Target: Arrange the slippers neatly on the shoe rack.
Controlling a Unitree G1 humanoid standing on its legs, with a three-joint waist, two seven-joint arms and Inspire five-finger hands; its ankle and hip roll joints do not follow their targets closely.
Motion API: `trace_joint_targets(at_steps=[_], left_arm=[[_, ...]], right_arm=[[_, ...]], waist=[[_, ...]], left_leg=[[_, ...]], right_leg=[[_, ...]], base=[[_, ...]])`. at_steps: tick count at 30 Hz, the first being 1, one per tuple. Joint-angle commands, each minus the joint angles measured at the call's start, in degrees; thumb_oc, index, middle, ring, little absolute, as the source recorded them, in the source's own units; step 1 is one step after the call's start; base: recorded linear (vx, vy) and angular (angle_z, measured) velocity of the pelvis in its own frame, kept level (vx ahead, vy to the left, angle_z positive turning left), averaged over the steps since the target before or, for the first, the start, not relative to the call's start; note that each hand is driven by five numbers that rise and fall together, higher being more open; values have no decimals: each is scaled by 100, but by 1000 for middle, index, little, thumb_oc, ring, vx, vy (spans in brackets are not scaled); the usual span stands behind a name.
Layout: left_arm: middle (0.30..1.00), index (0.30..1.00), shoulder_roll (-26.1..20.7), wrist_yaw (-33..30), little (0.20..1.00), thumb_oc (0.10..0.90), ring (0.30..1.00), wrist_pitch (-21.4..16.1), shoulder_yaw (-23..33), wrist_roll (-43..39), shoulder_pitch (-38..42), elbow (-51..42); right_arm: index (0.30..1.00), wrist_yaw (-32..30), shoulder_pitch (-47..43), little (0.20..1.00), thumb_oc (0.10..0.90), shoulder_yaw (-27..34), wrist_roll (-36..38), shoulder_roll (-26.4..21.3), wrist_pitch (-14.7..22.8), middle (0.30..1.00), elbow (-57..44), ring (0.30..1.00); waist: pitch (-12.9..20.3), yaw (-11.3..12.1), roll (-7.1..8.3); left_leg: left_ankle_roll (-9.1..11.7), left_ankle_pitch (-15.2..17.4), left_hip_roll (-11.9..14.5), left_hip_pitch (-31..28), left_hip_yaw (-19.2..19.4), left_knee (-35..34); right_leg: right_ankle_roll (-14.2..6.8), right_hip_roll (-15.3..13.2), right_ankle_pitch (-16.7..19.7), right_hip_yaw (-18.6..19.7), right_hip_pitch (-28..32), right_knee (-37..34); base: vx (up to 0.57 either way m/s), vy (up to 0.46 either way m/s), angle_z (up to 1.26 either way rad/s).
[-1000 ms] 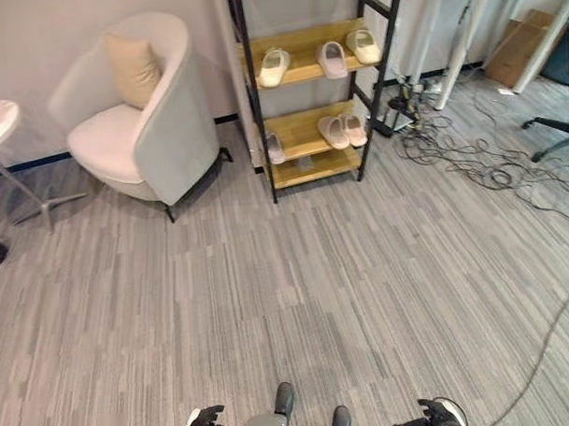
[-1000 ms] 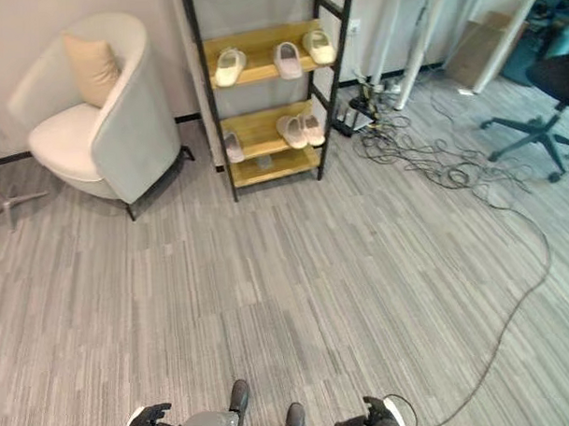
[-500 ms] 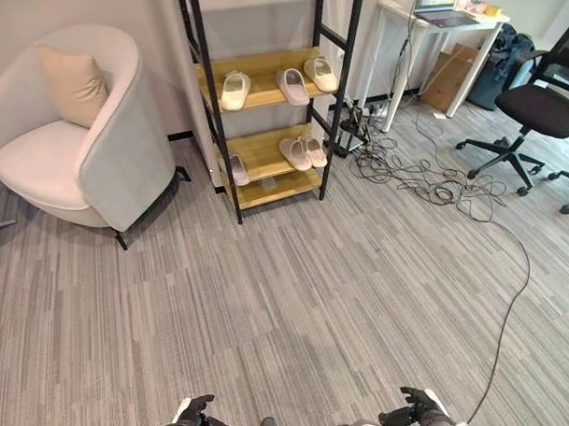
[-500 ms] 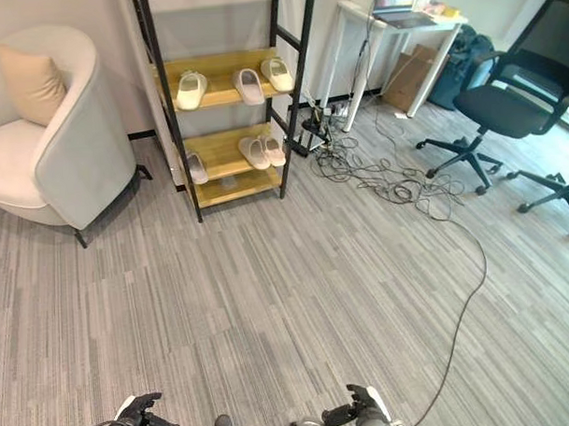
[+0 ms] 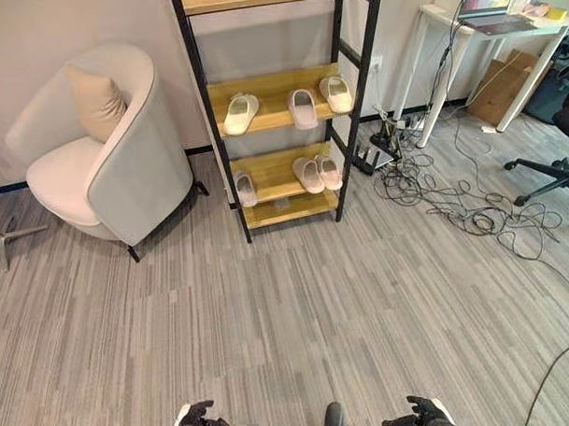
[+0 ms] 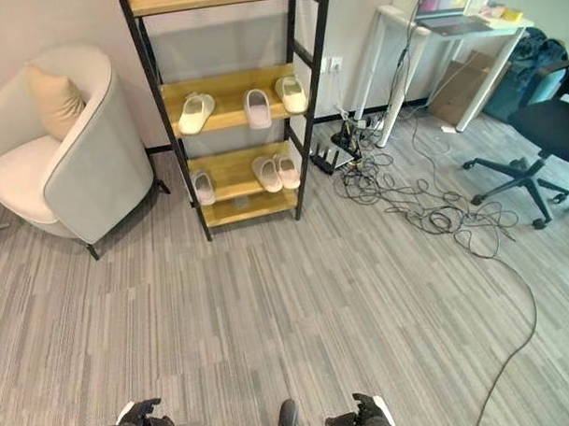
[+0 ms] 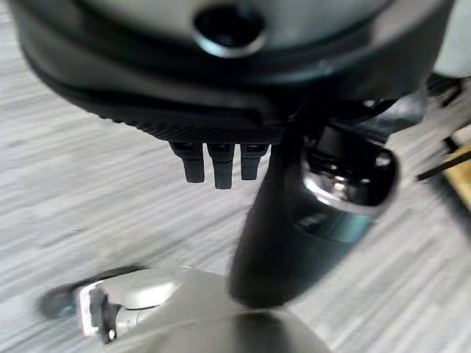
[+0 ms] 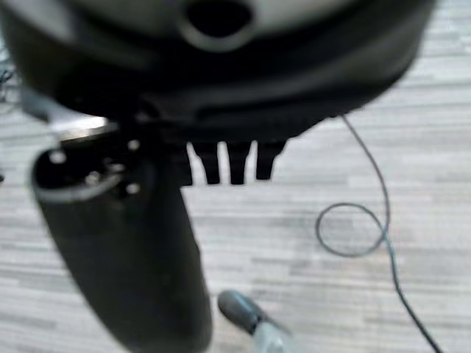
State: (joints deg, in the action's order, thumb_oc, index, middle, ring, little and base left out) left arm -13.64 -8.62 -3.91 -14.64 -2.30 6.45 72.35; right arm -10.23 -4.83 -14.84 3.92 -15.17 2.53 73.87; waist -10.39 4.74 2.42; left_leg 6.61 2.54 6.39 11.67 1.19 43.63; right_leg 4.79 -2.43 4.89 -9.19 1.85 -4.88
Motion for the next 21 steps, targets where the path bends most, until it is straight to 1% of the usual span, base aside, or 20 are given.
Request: trace_joint_targets(at_steps=[1, 2, 3, 4, 5, 6, 7, 8, 9, 10, 11, 12, 13, 14, 15, 16, 17, 18, 20, 21], left_arm=[[900, 900, 109, -14, 900, 800, 900, -37, -191, -112, 24, -126], [900, 900, 119, 3, 900, 800, 900, -37, -167, -117, 3, -98], [900, 900, 132, 11, 900, 800, 900, -26, -148, -105, -33, -64], [900, 900, 131, 26, 900, 800, 900, -26, -131, -123, -62, -49], [900, 900, 115, 57, 900, 800, 900, -60, -36, -266, -86, -85], [900, 900, 86, 58, 900, 800, 900, -80, -15, -341, -97, -95], [900, 900, 77, 91, 900, 800, 900, -76, 29, -380, -119, -67], [900, 900, 69, 87, 900, 800, 900, -71, 35, -378, -148, -52], [900, 900, 32, 101, 900, 800, 900, -54, 82, -390, -175, -22], [900, 900, 8, 110, 900, 800, 900, -41, 90, -364, -188, 22], [900, 900, -16, 115, 900, 800, 900, -27, 93, -328, -191, 46], [900, 900, -46, 120, 900, 800, 900, -20, 105, -295, -188, 52], [900, 900, -80, 153, 900, 800, 900, -13, 86, -243, -173, 58], [900, 900, -99, 154, 900, 800, 900, 6, 67, -212, -150, 47], [900, 900, -114, 153, 900, 800, 900, 18, 54, -204, -132, 32], [900, 900, -131, 151, 900, 800, 900, 12, 33, -198, -94, 12], [900, 900, -142, 137, 900, 800, 900, 17, 30, -197, -90, 8], [900, 900, -144, 138, 900, 800, 900, 18, 25, -216, -91, 4], [900, 900, -134, 138, 900, 800, 900, 17, 28, -228, -95, -4], [900, 900, -122, 140, 900, 800, 900, 16, 18, -215, -96, 2]], right_arm=[[900, -110, -22, 900, 800, -12, 236, -272, 99, 900, -164, 900], [900, -126, -4, 900, 800, -4, 237, -268, 118, 900, -145, 900], [900, -124, 22, 900, 800, 2, 241, -250, 104, 900, -127, 900], [900, -146, 50, 900, 800, 11, 258, -242, 103, 900, -116, 900], [900, -163, 56, 900, 800, 23, 274, -200, 107, 900, -109, 900], [900, -174, 64, 900, 800, 16, 263, -180, 104, 900, -98, 900], [900, -169, 62, 900, 800, 2, 226, -153, 96, 900, -99, 900], [900, -185, 88, 900, 800, -11, 208, -116, 104, 900, -108, 900], [900, -166, 89, 900, 800, -37, 174, -79, 99, 900, -105, 900], [900, -160, 104, 900, 800, -24, 160, -40, 99, 900, -86, 900], [900, -148, 113, 900, 800, -25, 133, 1, 103, 900, -88, 900], [900, -131, 108, 900, 800, -23, 97, 20, 114, 900, -95, 900], [900, -94, 92, 900, 800, -9, 72, 30, 115, 900, -95, 900], [900, -66, 62, 900, 800, 6, 65, 24, 99, 900, -119, 900], [900, -68, 39, 900, 800, 8, 62, 17, 102, 900, -144, 900], [900, -59, 13, 900, 800, 26, 69, 3, 131, 900, -178, 900], [900, -52, -3, 900, 800, 35, 56, 13, 120, 900, -198, 900], [900, -49, -3, 900, 800, 36, 64, 11, 113, 900, -214, 900], [900, -36, 2, 900, 800, 11, 53, 10, 114, 900, -236, 900], [900, -41, -3, 900, 800, 5, 49, 7, 113, 900, -244, 900]], waist=[[-257, 89, -82], [-236, 142, -77], [-203, 183, -96], [-173, 213, -134], [-140, 374, -206], [-167, 464, -190], [-122, 491, -166], [-110, 496, -110], [-76, 543, -32], [-10, 553, 34], [32, 572, 97], [69, 581, 141], [69, 573, 165], [66, 517, 138], [25, 442, 82], [-25, 353, 7], [-36, 303, -100], [-44, 258, -181], [-76, 187, -229], [-96, 146, -230]], left_leg=[[-416, -77, -218, 168, 466, -1234], [-478, 16, -323, 288, 595, -1736], [-494, -61, -369, 363, 714, -2276], [-484, -297, -381, 405, 812, -2803], [-399, -747, -505, 584, 768, -3450], [-363, -862, -585, 639, 649, -3568], [-431, -804, -632, 540, 534, -3699], [-486, -827, -670, 548, 461, -3583], [-558, -746, -758, 525, 384, -3480], [-607, -712, -783, 471, 381, -3503], [-672, -654, -788, 379, 400, -3542], [-728, -581, -808, 274, 437, -3598], [-815, -465, -839, 142, 459, -3626], [-876, -391, -821, 13, 427, -3666], [-931, -323, -818, -139, 374, -3693], [-1003, -217, -833, -305, 318, -3699], [-1045, -126, -792, -488, 240, -3762], [-1075, -60, -772, -665, 192, -3824], [-1089, 82, -811, -950, 76, -3901], [-1083, 148, -834, -1068, 5, -3922]], right_leg=[[-734, -90, -613, -157, 120, 300], [-775, -74, -694, -200, 247, 236], [-794, -15, -803, -218, 373, 202], [-789, 71, -887, -217, 488, 181], [-766, 290, -1020, -115, 731, 139], [-751, 343, -1083, -43, 823, 169], [-752, 395, -1164, 11, 865, 208], [-750, 404, -1223, 20, 917, 252], [-768, 376, -1283, 92, 958, 381], [-812, 346, -1308, 77, 943, 515], [-879, 295, -1296, 82, 897, 766], [-1006, 236, -1251, 23, 807, 1137], [-1206, 67, -1025, -84, 593, 1748], [-1347, -44, -726, -98, 289, 2349], [-1425, -110, -465, -90, 40, 2882], [-1478, -137, -232, -72, -191, 3349], [-1446, -181, -184, -115, -450, 3690], [-1390, -278, -221, -212, -678, 3838], [-1261, -493, -371, -376, -940, 3421], [-1209, -479, -442, -372, -1052, 3129]], base=[[239, 25, 4], [251, 40, 7], [389, 63, 18], [544, 86, 35], [536, 75, 47], [529, 83, 28], [361, 52, 2], [379, 65, -28], [367, 54, -41], [372, 81, -38], [328, 98, -32], [323, 137, -17], [277, 156, -12], [236, 171, -10], [208, 172, 3], [239, 179, 25], [282, 164, 39], [320, 120, 32], [332, 38, 8], [343, -10, 20]])
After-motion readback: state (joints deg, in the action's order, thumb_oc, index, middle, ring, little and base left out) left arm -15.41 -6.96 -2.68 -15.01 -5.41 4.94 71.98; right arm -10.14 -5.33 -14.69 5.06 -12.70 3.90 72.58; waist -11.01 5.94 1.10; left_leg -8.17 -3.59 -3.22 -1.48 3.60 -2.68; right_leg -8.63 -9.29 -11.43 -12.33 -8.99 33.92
